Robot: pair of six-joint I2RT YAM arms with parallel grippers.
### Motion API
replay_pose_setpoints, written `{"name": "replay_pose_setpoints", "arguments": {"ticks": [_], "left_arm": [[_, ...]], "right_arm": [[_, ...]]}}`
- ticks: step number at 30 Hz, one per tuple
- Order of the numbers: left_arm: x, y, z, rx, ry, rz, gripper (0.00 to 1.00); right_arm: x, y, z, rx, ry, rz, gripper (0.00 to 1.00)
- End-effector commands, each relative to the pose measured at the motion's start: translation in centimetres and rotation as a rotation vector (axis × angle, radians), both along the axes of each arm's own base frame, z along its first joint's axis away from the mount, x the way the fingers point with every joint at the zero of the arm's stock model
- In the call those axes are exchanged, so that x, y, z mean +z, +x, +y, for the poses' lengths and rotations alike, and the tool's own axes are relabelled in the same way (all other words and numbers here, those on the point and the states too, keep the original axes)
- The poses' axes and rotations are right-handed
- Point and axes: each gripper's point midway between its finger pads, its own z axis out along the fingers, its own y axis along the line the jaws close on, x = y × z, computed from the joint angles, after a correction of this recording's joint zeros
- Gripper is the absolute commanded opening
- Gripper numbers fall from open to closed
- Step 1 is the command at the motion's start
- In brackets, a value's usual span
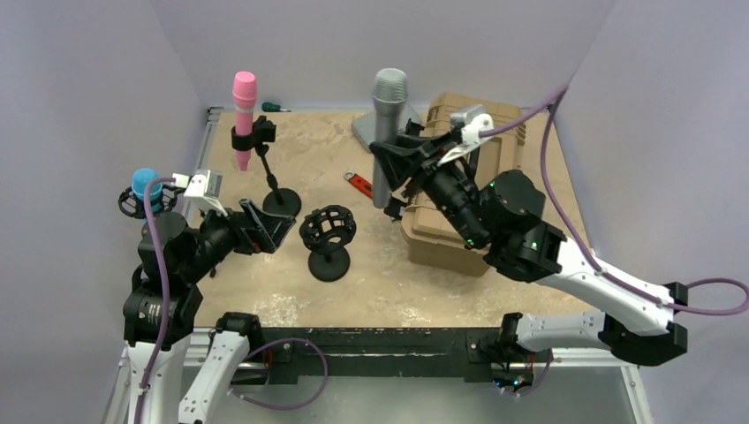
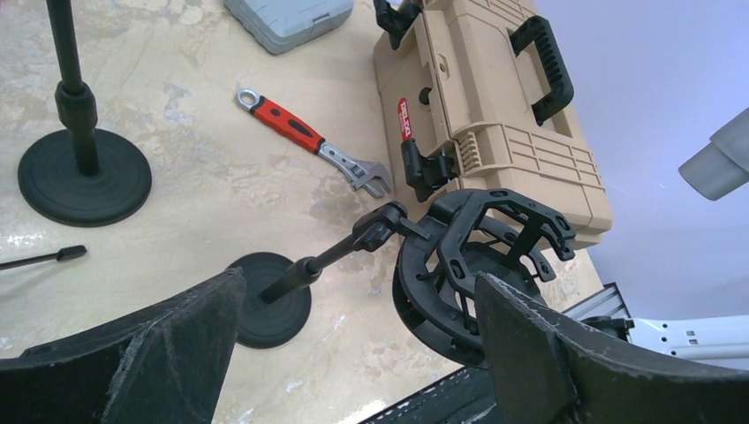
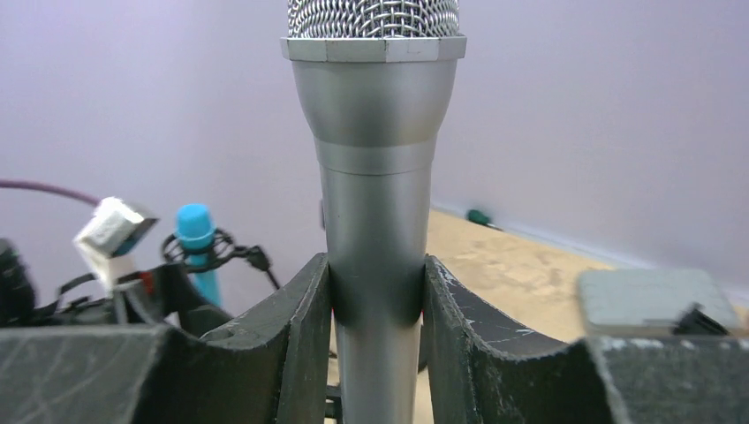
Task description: Remove the microphone from the stand
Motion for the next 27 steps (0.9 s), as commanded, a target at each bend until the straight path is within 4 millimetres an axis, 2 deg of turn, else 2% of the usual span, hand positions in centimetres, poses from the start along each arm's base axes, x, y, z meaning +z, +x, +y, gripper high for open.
{"name": "replay_pose_setpoints", "arguments": {"ticks": [1,7,13,19,27], "left_arm": [[1.6,0.4,0.2,0.006,0.023,-0.055,0.99],[1.5,1.6,-0.4,-0.025,0.011,-0.033,0.99],[1.9,1.9,-0.9,-0.045,-0.013,-0.033,0.99],[2.6,1.4,-0.9,-0.049,-0.014,-0.046,0.99],[2.5,1.3,-0.9,-0.047,-0.009,-0.042,0.99]], "right_arm": [[-3.6,1.7,-3.3,-0.186,-0.022,0.064,0.0],[-10.0,0.2,-1.0,-0.05,-0.081,0.223,0.0],[-15.9,0.3,-0.5,-0.074,-0.163,0.343,0.0],[-20.8,1.3,0.9,-0.138,-0.334,0.448,0.0],[-27.1,0.6,3.8,-0.077,-0.425,0.576,0.0]]}}
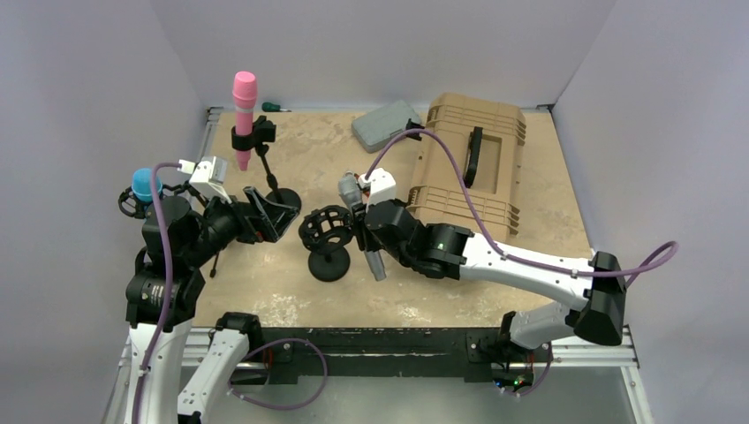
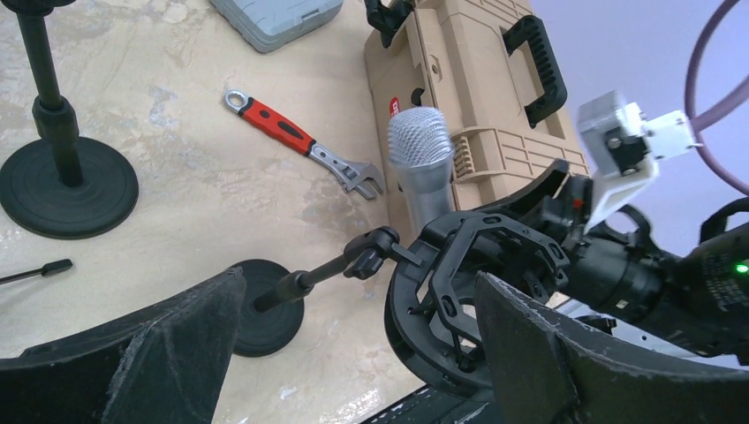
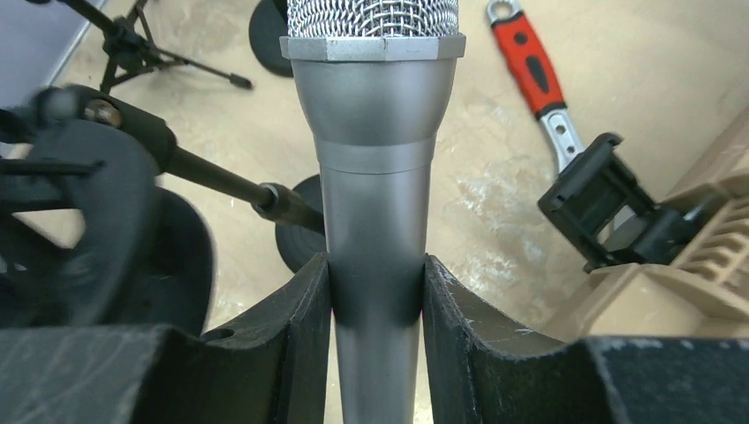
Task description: Remove the microphone from the stand
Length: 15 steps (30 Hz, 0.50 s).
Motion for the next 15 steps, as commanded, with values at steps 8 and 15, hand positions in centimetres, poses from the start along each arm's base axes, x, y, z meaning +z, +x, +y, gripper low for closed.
{"name": "replay_pose_setpoints", "arguments": {"ticks": [8,15], "left_arm": [[1.5,-0.2,-0.3,-0.019,-0.008,-0.051,0.98],[1.1,-0.1,-0.3,-0.017,-0.006,-0.044,0.97]], "right_arm": [[-5.7,-1.3,1.9,0.053,-0.046,0.129,0.0],[-10.5,-1.6,1.8,0.051,-0.131,0.181,0.0]]}}
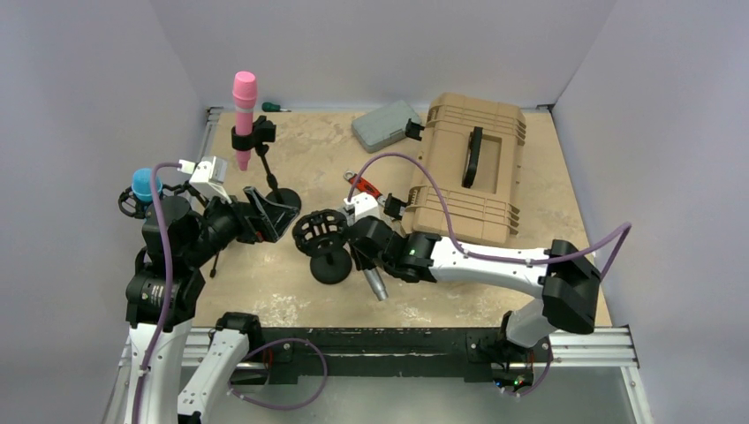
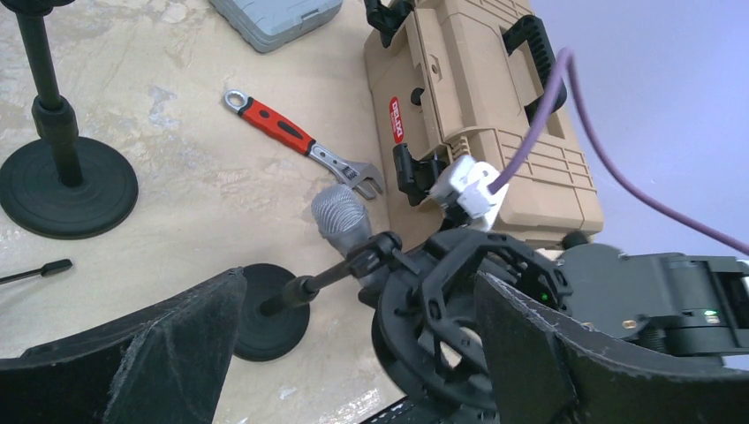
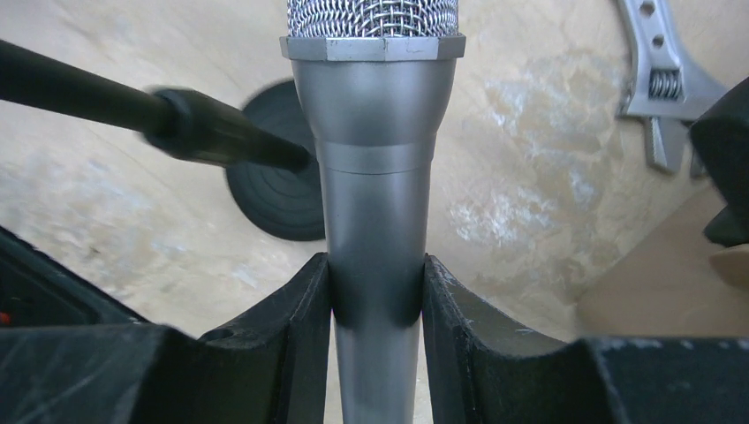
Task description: Remove the microphone from the stand
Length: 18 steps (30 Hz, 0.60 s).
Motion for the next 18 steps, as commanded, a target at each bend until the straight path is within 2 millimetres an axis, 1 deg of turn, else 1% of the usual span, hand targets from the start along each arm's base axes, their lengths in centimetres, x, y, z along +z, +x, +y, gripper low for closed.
{"name": "replay_pose_setpoints", "arguments": {"ticks": [1,8,13,18], "left_arm": [[1.0,-0.1,-0.2,-0.015,-0.004,-0.041,0.97],[0.6,0.0,-0.1,-0.01,0.009,-0.033,0.97],[0.1,0.4,-0.2,-0.014,0.007,-0.019,0.97],[-0.2,0.6,-0.4,-0.023,-0.001,-0.01,0.96]], "right_arm": [[-1.7,-0.1,0.1,-0.009,-0.01,0.014,0.0],[-5.1,-0.5,-1.5,-0.036,-0.099,0.048,0.0],[-6.4,-0.6,-2.7,-0.066,-0.114,0.054,0.0],[-7.7,-0.3,-3.2,-0.083,-0.112,0.07,0.02]]}}
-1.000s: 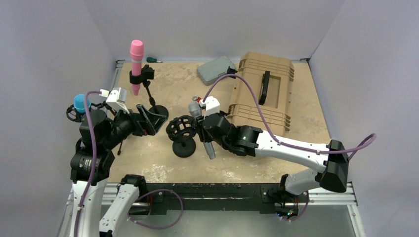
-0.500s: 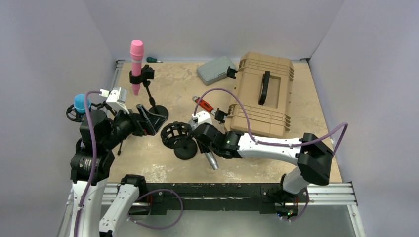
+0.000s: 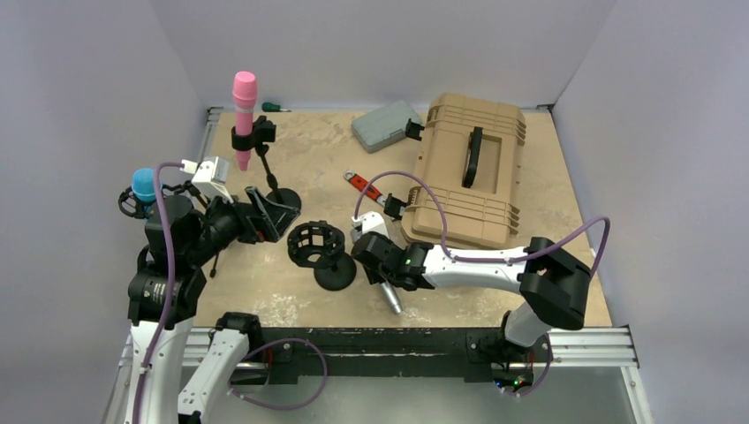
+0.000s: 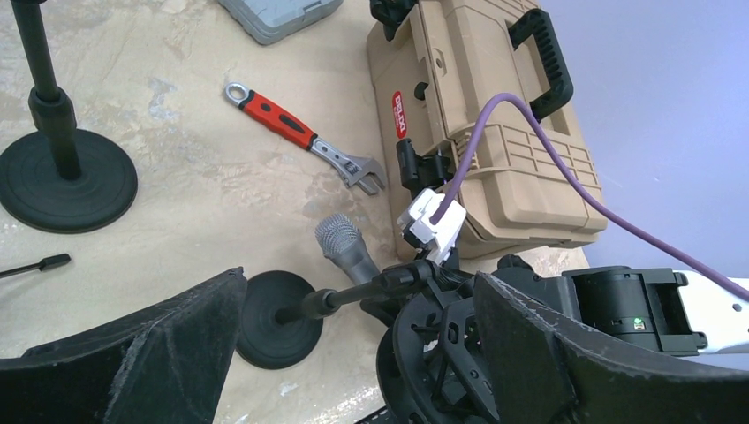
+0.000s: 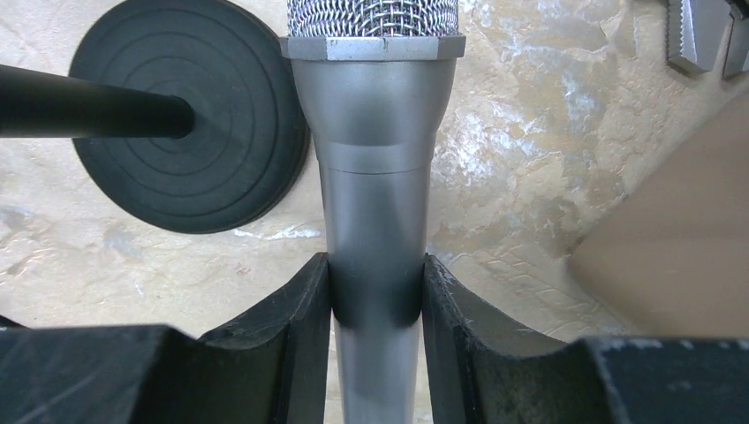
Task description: Remove the microphone from the stand
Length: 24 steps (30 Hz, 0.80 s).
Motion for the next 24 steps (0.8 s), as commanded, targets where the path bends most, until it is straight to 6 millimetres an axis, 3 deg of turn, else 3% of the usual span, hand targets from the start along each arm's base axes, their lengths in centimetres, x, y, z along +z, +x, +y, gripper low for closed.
{"name": "replay_pose_setpoints", "arguments": {"ticks": [1,13,16,19,24], "left_arm": [[0.3,0.5,-0.4,-0.023,-0.002,-0.024,0.97],[0.4,0.4,-0.5,-0.029,-0.001,-0.023,0.97],[0.3,0.3,-0.4,-0.028,0.0,-0.02,0.97],[0.2,0.3,-0.4,-0.029,0.001,-0.02,0.97],[0.3,0.3,-0.5,-0.031,-0.004,-0.019,0.97]], "right_arm": [[0.2,1.2,0.4,-0.054,0.059,-0.029,0.03],[-1.3,2.0,-0.2,-0.071,-0.021,-0.052,0.28],[-0.8,2.1,-0.1,-0.066,-0.017,-0.056,0.44],[0.4,2.1,0.5,-0.045,0.011,-0.058,0.59],[4.9,2.5,2.0,0.013,0.074,-0.105,0.63]]}}
